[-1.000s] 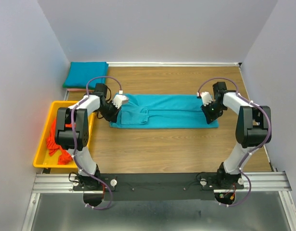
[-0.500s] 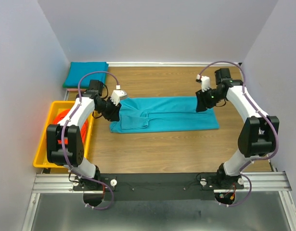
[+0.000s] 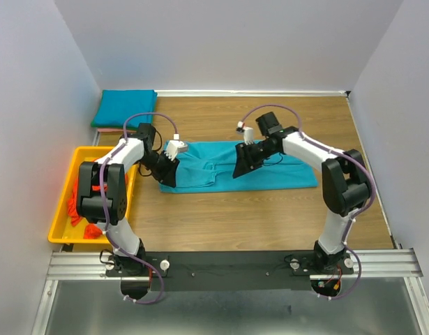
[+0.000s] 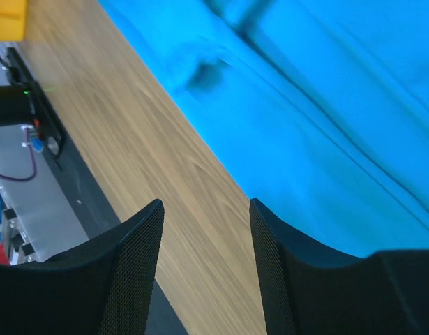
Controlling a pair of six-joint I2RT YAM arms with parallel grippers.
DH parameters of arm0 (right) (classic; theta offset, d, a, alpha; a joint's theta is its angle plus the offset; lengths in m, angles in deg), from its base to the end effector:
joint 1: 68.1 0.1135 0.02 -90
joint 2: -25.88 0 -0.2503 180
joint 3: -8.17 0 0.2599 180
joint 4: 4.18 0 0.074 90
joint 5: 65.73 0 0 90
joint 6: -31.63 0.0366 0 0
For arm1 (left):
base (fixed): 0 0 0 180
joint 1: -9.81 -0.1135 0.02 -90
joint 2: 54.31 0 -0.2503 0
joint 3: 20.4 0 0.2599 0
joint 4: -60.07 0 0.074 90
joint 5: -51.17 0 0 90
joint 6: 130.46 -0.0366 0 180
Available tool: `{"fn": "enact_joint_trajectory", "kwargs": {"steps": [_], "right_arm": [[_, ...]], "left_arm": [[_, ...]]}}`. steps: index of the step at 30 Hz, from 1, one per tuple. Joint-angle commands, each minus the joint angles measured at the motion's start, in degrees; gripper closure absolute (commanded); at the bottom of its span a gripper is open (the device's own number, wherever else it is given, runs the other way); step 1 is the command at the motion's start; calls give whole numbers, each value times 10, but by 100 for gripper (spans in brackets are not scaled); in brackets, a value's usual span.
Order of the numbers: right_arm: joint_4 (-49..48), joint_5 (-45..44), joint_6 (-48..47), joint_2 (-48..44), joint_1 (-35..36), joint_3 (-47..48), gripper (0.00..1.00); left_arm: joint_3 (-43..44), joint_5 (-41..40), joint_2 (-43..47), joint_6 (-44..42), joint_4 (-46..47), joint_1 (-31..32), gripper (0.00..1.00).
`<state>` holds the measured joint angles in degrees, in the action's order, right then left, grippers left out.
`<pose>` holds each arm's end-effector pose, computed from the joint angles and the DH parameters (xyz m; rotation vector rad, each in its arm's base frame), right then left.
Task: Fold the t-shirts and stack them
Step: Fold the tshirt
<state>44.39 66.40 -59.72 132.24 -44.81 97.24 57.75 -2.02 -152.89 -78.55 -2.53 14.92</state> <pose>0.3393 0.1728 0.1841 -0.7814 2.5515 1.1138 0.3102 -0.0498 0.1677 1.0560 2.5170 -0.8235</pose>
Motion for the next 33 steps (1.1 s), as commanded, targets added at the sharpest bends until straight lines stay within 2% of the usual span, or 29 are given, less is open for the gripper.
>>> {"fn": "enact_joint_trajectory", "kwargs": {"steps": [1, 5, 18, 24, 26, 30, 33], "right_arm": [[-110, 16, 100, 16, 55, -8, 39], [-124, 12, 125, 49, 83, 12, 39], [-127, 22, 138, 118, 105, 49, 38], [-127, 25, 138, 126, 112, 60, 39], [-126, 16, 133, 115, 112, 55, 39], [-125, 4, 122, 96, 107, 38, 39], [-124, -7, 108, 71, 95, 20, 39]], "left_arm": [[6, 33, -9, -16, -17, 7, 60], [11, 43, -30, -7, -10, 13, 60], [5, 61, -52, 11, 19, 14, 62], [22, 70, -51, 13, 15, 15, 73], [27, 77, -54, 14, 14, 15, 86], [31, 82, -51, 16, 14, 15, 100], [43, 85, -50, 19, 14, 15, 100]]}}
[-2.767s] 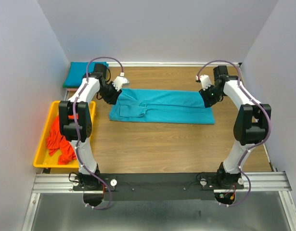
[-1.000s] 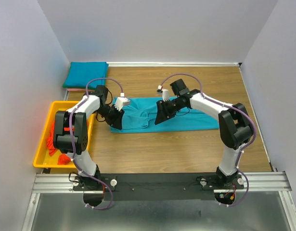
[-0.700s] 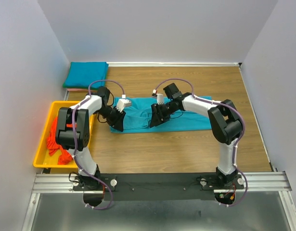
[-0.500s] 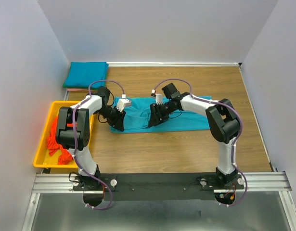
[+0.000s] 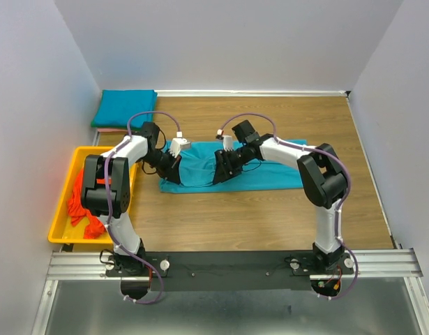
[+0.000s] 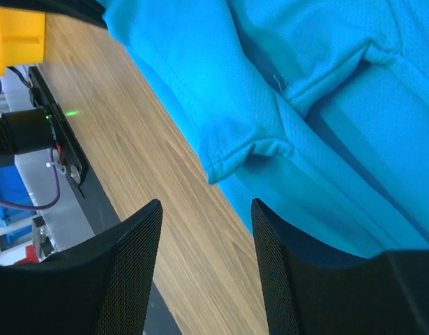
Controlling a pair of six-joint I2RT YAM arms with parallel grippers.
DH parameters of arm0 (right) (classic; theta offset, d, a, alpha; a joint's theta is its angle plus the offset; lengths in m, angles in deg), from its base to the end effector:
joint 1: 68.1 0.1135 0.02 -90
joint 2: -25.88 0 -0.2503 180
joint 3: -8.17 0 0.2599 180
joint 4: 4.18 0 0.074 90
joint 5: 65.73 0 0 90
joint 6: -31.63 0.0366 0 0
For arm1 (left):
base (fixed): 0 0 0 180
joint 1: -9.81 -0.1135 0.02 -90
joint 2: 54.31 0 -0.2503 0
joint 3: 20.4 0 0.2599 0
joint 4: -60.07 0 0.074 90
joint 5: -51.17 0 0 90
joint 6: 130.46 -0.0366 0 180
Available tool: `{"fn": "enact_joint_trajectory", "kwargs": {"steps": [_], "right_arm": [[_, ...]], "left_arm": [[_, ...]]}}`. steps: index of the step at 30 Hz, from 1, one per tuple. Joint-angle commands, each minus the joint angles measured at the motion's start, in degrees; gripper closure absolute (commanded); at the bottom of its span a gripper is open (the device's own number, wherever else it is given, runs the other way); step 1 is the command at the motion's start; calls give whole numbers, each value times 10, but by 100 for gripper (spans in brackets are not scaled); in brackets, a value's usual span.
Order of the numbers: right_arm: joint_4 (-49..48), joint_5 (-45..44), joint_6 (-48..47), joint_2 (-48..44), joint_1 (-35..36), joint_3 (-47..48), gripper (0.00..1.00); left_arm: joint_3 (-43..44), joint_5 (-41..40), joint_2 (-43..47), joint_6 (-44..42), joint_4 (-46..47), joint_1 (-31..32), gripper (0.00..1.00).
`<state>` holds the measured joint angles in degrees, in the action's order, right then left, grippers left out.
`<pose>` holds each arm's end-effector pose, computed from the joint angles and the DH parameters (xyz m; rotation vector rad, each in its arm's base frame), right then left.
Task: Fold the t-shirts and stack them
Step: Fold the tshirt
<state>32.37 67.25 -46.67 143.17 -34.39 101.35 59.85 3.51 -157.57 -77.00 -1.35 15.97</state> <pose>0.3367 0.2546 0.1419 -0.7861 2.5890 1.2495 0.3219 -0.0595 0.1550 1.0279 2.4903 -0.9724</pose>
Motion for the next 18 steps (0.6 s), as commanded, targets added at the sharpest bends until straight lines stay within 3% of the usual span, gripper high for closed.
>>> {"fn": "enact_joint_trajectory", "kwargs": {"steps": [1, 8, 18], "right_arm": [[-3, -25, -26, -45, -15, -36, 39], [32, -112, -95, -117, -87, -111, 44], [91, -143, -152, -159, -145, -138, 45]], "left_arm": [[26, 31, -4, 4, 3, 4, 100], [108, 48, -25, 11, 1, 4, 100], [206, 77, -106, 69, 46, -1, 100]]}}
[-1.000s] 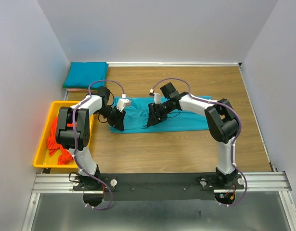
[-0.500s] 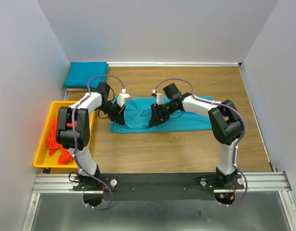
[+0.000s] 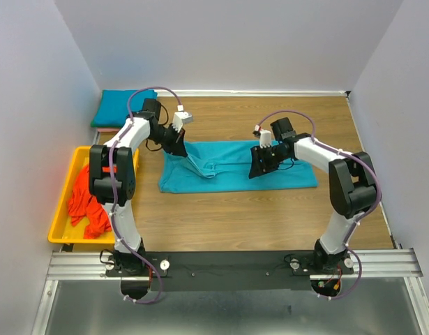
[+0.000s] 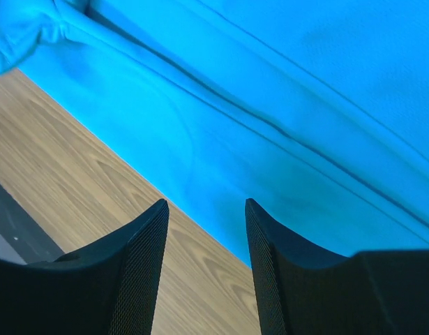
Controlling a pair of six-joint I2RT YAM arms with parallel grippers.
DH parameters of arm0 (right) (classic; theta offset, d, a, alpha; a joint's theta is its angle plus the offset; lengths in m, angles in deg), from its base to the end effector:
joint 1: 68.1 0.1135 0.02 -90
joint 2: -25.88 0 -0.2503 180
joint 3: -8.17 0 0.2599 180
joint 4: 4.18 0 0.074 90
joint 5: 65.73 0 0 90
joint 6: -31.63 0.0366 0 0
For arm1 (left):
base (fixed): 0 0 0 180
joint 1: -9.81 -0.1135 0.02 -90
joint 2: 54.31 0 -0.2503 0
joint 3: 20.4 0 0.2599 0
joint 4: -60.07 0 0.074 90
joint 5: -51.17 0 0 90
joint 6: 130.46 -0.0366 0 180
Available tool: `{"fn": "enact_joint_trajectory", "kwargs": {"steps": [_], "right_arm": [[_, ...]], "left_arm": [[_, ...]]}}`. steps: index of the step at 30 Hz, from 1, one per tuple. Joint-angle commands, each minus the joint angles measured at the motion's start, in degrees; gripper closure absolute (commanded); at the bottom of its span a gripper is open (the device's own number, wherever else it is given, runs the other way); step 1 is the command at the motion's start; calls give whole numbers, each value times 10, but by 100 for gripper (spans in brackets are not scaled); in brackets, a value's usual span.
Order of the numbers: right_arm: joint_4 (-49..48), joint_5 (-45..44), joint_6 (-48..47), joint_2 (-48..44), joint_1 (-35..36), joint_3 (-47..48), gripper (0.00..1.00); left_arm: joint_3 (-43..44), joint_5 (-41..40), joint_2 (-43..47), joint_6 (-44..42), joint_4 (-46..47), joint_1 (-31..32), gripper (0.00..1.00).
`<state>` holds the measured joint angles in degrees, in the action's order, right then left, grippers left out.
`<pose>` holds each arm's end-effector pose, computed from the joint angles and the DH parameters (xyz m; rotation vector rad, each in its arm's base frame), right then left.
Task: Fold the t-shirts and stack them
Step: Fold the tshirt
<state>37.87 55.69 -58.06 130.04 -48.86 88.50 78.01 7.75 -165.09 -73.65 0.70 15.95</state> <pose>0.3355 0.1373 0.1551 -0.6040 2.6363 0.8463 0.3886 -0.0685 0.1977 1.0006 2.2878 -0.9489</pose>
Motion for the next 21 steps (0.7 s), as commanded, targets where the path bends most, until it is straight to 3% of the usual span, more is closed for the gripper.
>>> {"fn": "enact_joint_trajectory", "kwargs": {"steps": [1, 13, 19, 21], "right_arm": [[41, -36, -41, -33, -2, -12, 45], [65, -72, -77, -50, -20, -33, 45], [68, -87, -96, -53, -34, -31, 46], [68, -88, -103, -52, -43, -20, 46]], "left_arm": [[33, 32, -40, 52, 43, -2, 100], [52, 15, -53, 136, 138, -22, 100], [45, -43, -57, 165, 158, -31, 100], [37, -76, -51, 183, 167, -35, 84]]}}
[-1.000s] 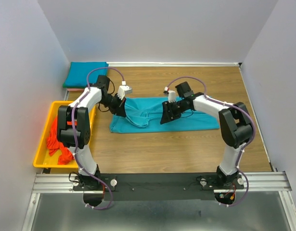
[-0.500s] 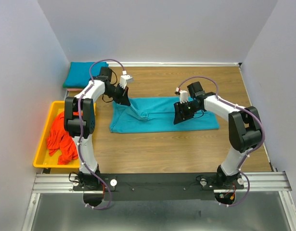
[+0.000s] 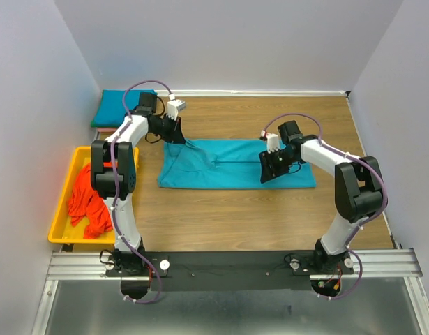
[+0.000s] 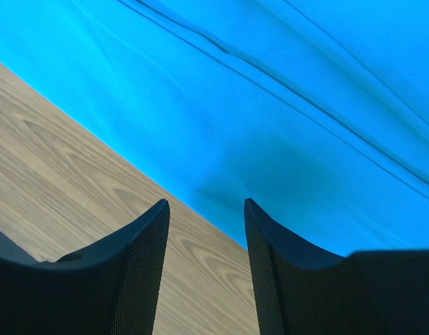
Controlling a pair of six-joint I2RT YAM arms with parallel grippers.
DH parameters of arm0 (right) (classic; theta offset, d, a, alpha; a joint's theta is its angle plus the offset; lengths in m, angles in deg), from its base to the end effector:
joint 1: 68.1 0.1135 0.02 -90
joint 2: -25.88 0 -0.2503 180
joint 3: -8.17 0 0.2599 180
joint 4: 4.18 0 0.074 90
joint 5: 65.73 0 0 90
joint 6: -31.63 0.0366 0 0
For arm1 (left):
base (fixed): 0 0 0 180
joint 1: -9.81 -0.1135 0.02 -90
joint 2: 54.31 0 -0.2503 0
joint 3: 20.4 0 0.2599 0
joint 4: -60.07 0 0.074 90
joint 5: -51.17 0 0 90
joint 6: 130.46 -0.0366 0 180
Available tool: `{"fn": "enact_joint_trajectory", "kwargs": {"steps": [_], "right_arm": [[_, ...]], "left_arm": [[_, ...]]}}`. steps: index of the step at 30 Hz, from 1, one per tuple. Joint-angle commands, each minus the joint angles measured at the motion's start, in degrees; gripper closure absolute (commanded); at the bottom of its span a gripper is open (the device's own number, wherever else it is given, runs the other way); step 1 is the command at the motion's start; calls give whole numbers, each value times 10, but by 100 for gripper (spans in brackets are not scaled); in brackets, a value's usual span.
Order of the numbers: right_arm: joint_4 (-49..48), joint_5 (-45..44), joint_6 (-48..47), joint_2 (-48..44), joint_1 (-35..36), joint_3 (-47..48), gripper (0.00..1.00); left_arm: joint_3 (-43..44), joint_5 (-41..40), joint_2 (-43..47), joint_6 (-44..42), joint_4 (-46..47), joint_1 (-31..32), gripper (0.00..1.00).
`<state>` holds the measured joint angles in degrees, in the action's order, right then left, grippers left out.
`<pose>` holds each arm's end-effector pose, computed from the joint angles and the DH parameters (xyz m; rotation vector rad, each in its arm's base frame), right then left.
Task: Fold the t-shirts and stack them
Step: Fold the tshirt
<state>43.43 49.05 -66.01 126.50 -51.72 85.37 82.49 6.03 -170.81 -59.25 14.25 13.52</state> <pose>0.3214 0.1105 0.1548 -0.6774 2.6945 0.6435 0.4325 -0.0539 0.1903 0.7273 2.2808 -0.8882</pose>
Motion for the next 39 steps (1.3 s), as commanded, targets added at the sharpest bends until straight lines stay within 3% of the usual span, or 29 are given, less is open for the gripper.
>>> {"fn": "enact_joint_trajectory", "kwargs": {"steps": [1, 3, 4, 6, 11, 13, 16, 19, 21, 24, 28, 39], "right_arm": [[13, -22, -27, -17, -20, 14, 46], [15, -22, -32, -20, -24, 22, 49], [16, -22, -39, -22, -27, 28, 50], [16, -24, -47, -24, -29, 33, 53], [18, 16, -49, -10, -51, 46, 62], [26, 67, -43, 5, -56, 50, 64], [48, 160, -34, 20, -55, 58, 67], [50, 312, 2, 44, -48, 49, 69], [47, 337, 12, 54, -22, 44, 69], [28, 325, 37, 76, 19, 47, 69], [15, 293, 46, 127, 18, 64, 70], [17, 285, 0, 184, -84, -5, 71]], "left_arm": [[-9, -64, 10, 43, 33, -16, 68], [-13, -72, 30, 39, 35, -19, 45], [-18, -68, 42, 35, 39, -20, 39], [-31, -23, 72, 4, 33, -20, 39], [-67, 93, 84, -35, -25, 2, 57], [-82, 131, 77, -64, -61, 13, 71], [-118, 167, 73, -81, -82, 44, 80], [-139, 213, 67, -135, -140, 95, 81], [-160, 229, 61, -158, -152, 118, 81], [-203, 226, 59, -124, -116, 147, 81], [-224, 204, 25, -107, -78, 142, 80], [-183, 177, -67, -149, -115, 49, 81]]}}
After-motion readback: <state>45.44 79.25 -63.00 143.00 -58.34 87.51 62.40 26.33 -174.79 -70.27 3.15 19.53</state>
